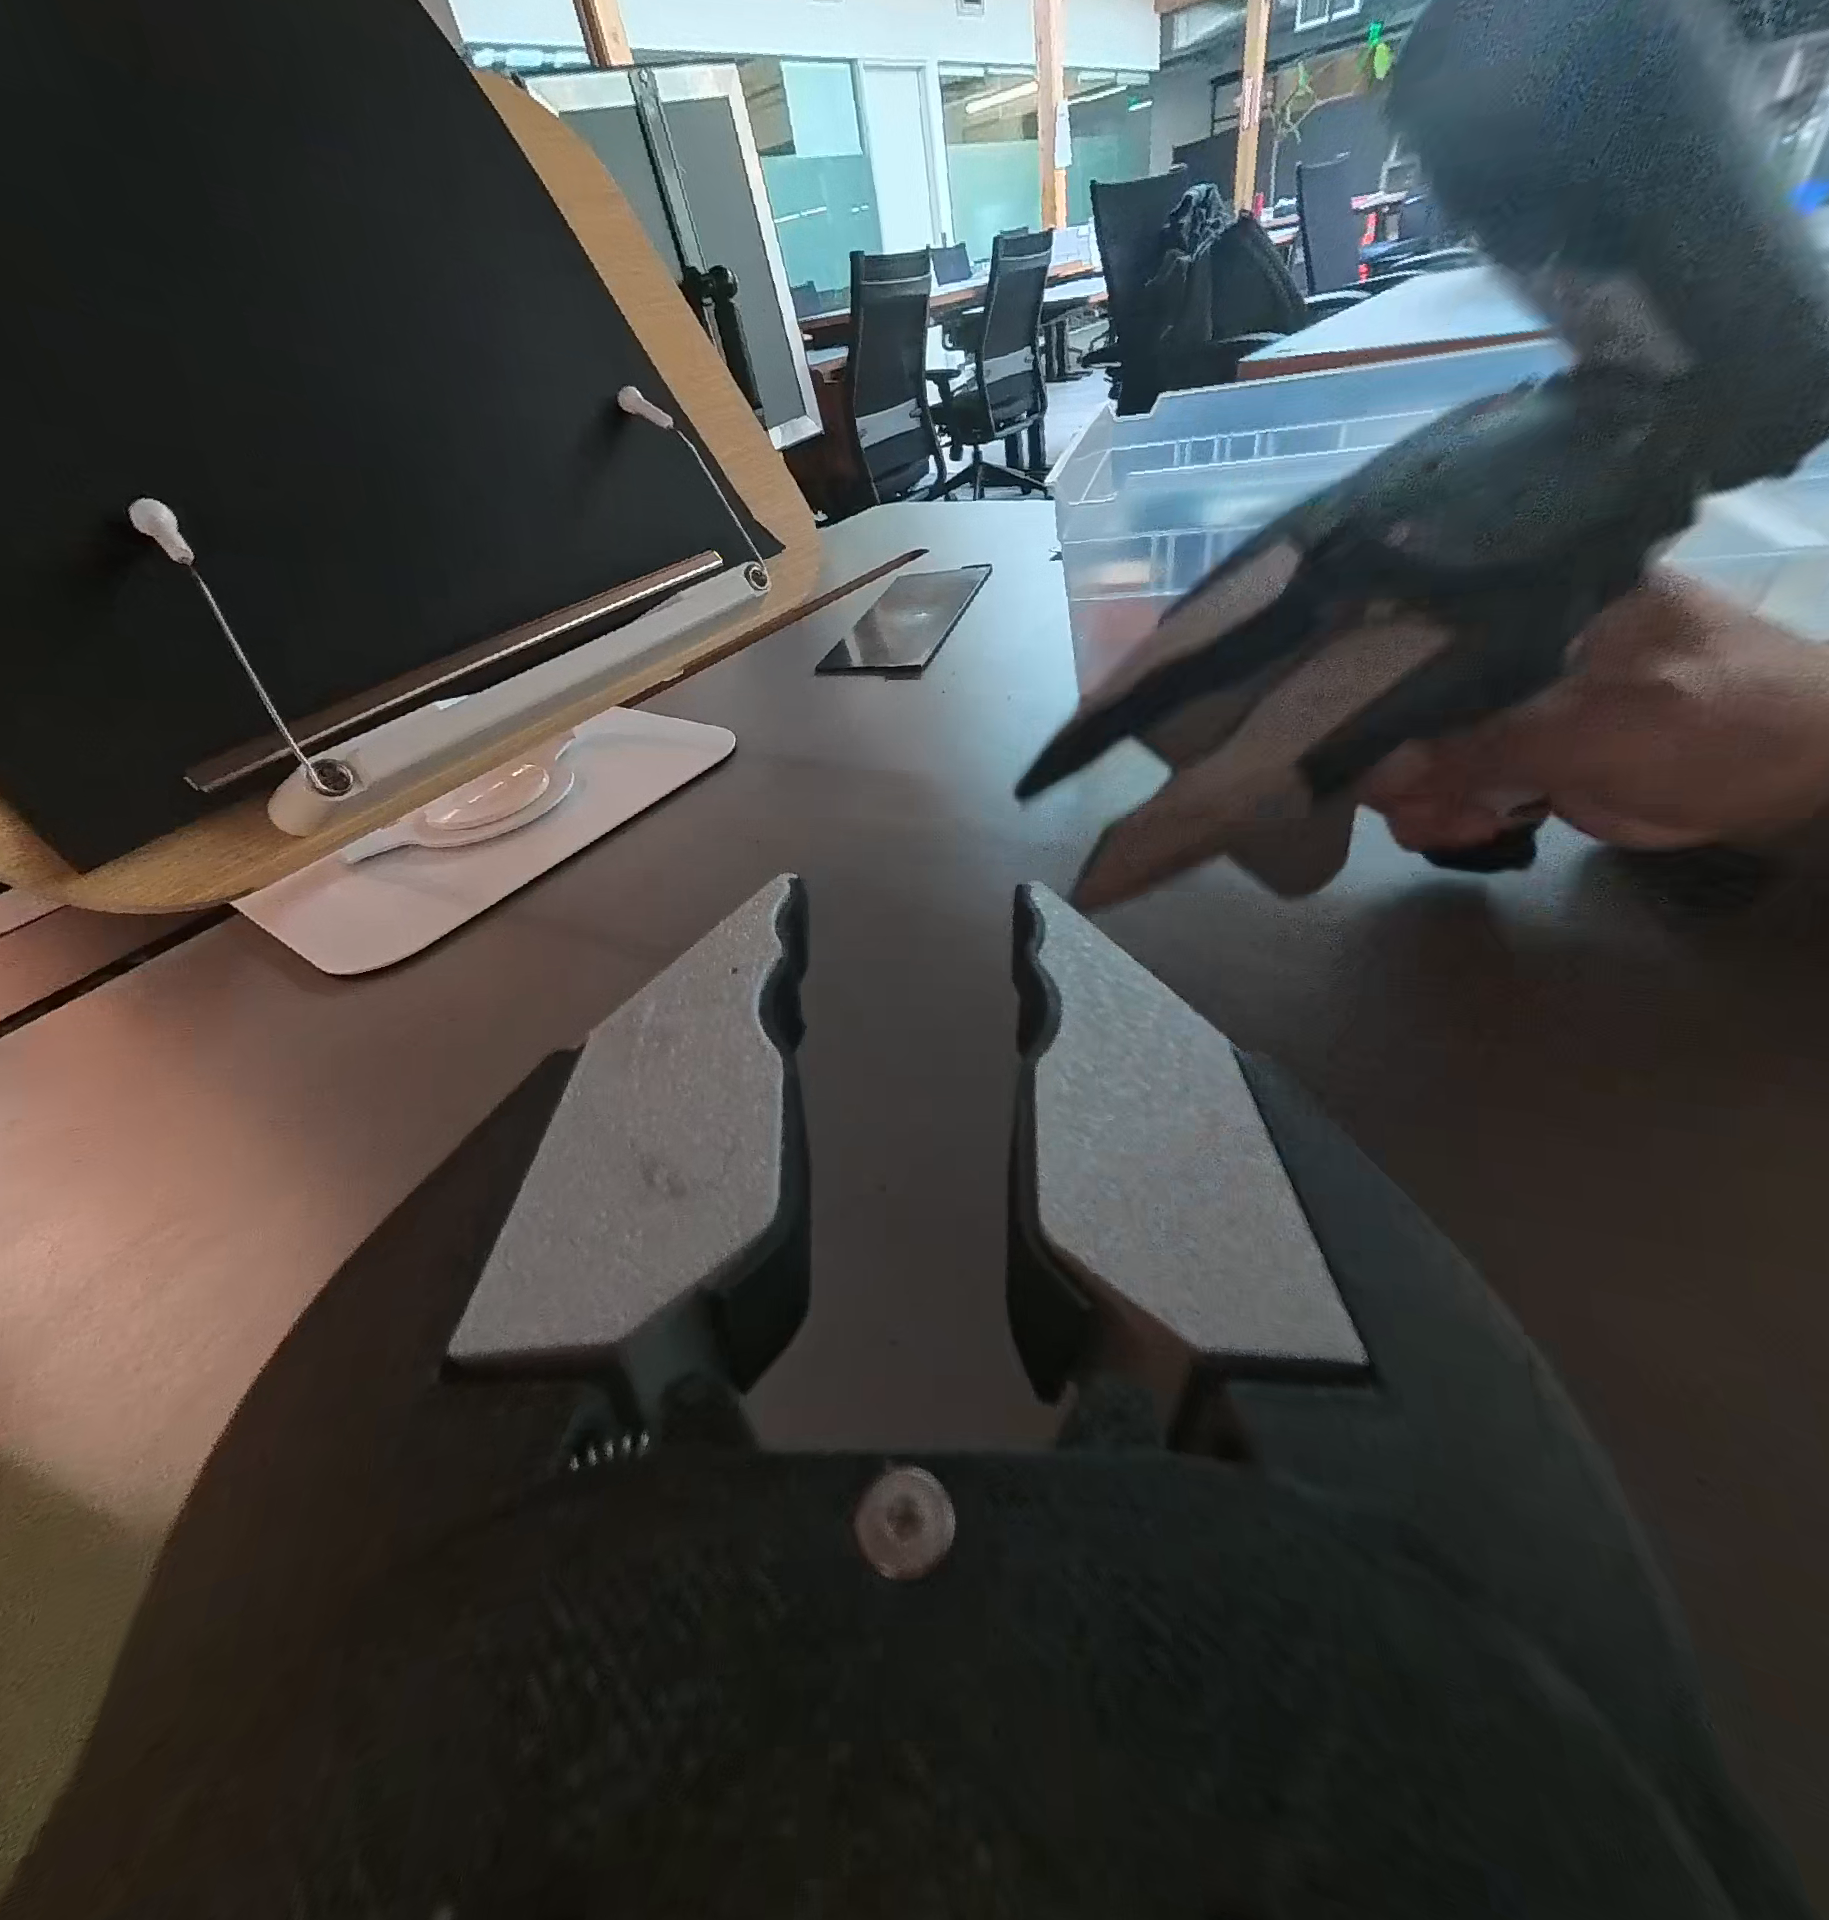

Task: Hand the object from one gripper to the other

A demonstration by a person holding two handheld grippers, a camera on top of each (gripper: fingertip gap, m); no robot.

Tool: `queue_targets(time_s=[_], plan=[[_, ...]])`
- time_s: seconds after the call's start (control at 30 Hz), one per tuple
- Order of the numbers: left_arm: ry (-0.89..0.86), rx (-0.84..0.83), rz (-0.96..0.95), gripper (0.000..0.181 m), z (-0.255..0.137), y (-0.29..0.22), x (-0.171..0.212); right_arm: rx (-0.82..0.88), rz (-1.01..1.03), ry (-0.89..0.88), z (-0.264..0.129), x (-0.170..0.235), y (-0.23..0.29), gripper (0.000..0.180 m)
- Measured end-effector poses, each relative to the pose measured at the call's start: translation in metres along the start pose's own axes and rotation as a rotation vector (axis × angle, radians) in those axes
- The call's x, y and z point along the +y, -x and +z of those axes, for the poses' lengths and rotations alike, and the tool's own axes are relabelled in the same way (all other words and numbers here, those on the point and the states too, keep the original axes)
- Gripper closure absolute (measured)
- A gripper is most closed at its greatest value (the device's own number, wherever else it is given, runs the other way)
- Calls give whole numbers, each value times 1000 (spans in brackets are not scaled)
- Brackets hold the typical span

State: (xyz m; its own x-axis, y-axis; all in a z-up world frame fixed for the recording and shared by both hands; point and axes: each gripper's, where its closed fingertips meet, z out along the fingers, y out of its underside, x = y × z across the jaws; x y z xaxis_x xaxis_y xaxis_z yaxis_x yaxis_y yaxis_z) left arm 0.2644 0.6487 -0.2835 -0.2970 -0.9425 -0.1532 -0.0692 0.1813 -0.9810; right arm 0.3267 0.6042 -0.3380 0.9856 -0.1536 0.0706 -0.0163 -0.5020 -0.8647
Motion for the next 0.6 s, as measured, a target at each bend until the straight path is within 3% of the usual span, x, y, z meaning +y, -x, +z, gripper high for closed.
queue_targets(time_s=[0.07, 0.13, 0.2, 0.6], plan=[[2, -3, 8, 144, 0, 0, 0, -5, -8, 74, 1, 7, 0, 119], [9, -16, 15, 139, 1, 0, 1, 30, -28, -96, -12, -17, -2, 137], [11, -20, 21, 138, 1, 0, 1, 58, -25, -176, -21, -27, -7, 139], [35, 42, 29, 132, 3, -10, 5, 61, -32, -21, -6, 1, -13, 133]])
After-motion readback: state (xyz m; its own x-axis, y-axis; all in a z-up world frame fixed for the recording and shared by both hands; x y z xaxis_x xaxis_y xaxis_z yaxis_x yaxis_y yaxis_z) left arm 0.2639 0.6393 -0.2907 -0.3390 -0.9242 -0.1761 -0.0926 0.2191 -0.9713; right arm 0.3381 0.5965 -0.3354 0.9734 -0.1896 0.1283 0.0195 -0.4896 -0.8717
